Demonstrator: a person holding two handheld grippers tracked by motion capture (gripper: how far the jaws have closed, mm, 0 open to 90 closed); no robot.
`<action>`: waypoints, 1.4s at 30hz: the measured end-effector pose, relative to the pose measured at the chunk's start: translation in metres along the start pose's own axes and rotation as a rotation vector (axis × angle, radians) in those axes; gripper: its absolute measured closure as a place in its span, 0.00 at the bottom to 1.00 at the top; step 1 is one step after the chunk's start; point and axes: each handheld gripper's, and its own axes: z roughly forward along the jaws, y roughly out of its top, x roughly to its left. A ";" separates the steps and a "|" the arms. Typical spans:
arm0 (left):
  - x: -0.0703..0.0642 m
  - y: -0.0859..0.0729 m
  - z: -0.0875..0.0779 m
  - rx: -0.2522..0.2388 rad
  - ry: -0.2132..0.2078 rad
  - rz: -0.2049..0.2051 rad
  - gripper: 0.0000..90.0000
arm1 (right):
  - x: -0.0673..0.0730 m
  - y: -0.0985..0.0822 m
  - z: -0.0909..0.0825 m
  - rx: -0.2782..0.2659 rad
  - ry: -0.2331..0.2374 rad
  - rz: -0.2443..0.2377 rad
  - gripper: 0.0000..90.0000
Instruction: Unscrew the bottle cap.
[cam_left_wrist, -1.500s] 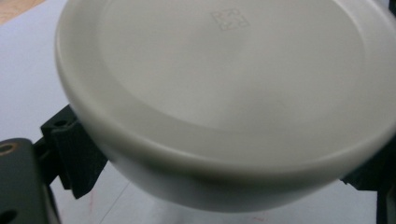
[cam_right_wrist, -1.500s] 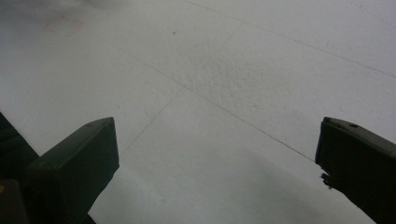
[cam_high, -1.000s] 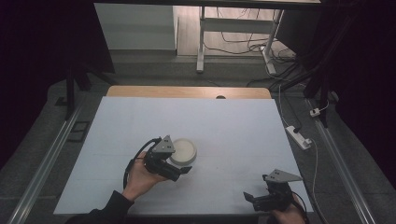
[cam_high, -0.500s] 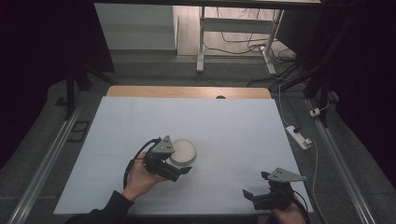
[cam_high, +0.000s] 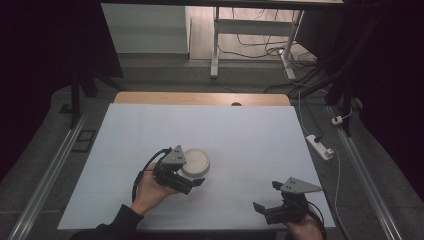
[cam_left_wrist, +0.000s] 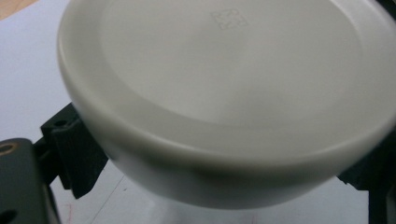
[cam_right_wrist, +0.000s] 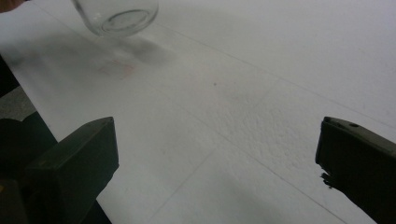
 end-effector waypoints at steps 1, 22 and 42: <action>0.000 0.000 0.000 0.000 0.000 0.002 0.08 | 0.001 0.001 0.001 -0.002 0.004 -0.005 0.00; -0.006 0.000 -0.001 -0.023 -0.013 0.053 0.08 | 0.025 0.038 0.028 -0.026 0.139 -0.082 0.00; -0.005 -0.002 0.001 -0.020 -0.044 0.037 0.08 | 0.041 0.078 0.061 -0.025 0.207 -0.107 0.00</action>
